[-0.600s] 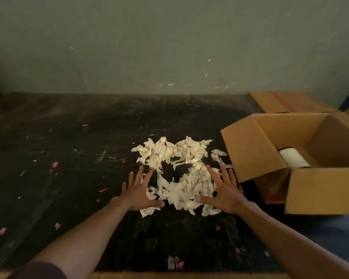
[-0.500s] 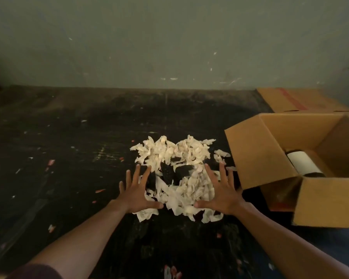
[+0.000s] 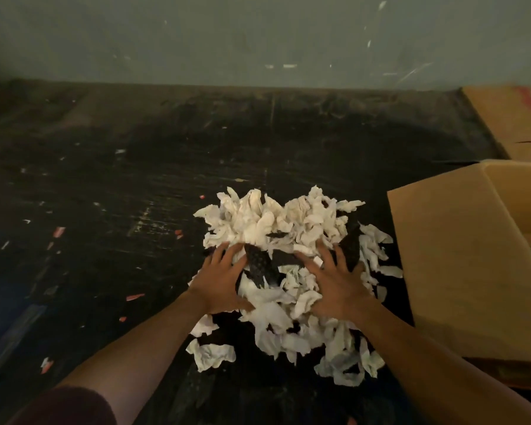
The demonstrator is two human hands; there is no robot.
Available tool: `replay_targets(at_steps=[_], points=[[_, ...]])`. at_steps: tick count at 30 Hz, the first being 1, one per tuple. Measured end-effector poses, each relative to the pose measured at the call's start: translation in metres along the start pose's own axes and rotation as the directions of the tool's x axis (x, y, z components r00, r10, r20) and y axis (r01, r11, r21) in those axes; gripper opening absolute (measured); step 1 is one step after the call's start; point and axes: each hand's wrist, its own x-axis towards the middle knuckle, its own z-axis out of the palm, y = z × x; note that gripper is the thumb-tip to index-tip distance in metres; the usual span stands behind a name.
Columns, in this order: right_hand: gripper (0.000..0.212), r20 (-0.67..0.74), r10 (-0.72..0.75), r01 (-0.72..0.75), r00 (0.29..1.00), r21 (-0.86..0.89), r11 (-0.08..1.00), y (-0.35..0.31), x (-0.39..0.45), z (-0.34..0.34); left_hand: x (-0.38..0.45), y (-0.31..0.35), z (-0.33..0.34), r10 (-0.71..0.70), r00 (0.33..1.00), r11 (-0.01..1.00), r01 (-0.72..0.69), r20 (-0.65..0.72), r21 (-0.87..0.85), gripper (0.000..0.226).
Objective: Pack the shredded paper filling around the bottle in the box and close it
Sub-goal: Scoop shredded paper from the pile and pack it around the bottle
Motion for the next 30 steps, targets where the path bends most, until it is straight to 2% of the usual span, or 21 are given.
replay_targets(at_steps=[3, 6, 8, 10, 13, 15, 20, 25, 30], points=[[0.107, -0.108, 0.003, -0.016, 0.994, -0.12, 0.993, 0.001, 0.001, 0.012, 0.001, 0.001, 0.012, -0.014, 0.991, 0.999, 0.009, -0.137, -0.036, 0.107], [0.093, -0.283, 0.002, -0.016, 0.959, -0.048, 0.999, 0.001, 0.0, 0.033, 0.002, 0.01, 0.019, -0.13, 0.972, 0.983, 0.101, -0.194, -0.155, 0.09], [0.096, -0.347, 0.001, 0.0, 0.938, 0.003, 1.0, -0.001, 0.001, 0.04, 0.006, 0.015, 0.018, -0.224, 0.955, 0.957, 0.177, -0.196, -0.229, 0.086], [0.098, -0.376, -0.008, 0.03, 0.927, 0.054, 0.998, -0.003, 0.002, 0.039, 0.008, 0.017, 0.016, -0.26, 0.946, 0.944, 0.206, -0.196, -0.259, 0.081], [0.066, -0.435, 0.019, 0.05, 0.9, 0.147, 0.988, -0.001, 0.004, 0.03, 0.01, 0.021, 0.012, -0.317, 0.93, 0.92, 0.253, -0.188, -0.3, 0.068], [0.051, -0.421, 0.053, 0.045, 0.906, 0.219, 0.975, -0.003, 0.005, 0.016, 0.012, 0.026, 0.004, -0.365, 0.918, 0.898, 0.304, -0.154, -0.319, 0.061], [0.049, -0.282, 0.226, -0.044, 0.932, 0.531, 0.846, -0.014, -0.004, -0.022, 0.006, 0.032, -0.029, -0.433, 0.898, 0.844, 0.375, -0.075, -0.383, 0.054], [0.039, -0.303, 0.286, -0.044, 0.909, 0.612, 0.789, -0.017, -0.023, -0.072, -0.022, 0.031, -0.075, -0.493, 0.863, 0.816, 0.414, -0.11, -0.403, 0.042], [0.051, -0.381, 0.363, -0.029, 0.85, 0.654, 0.756, -0.017, -0.082, -0.136, -0.076, 0.036, -0.124, -0.587, 0.792, 0.756, 0.462, -0.167, -0.465, 0.04]])
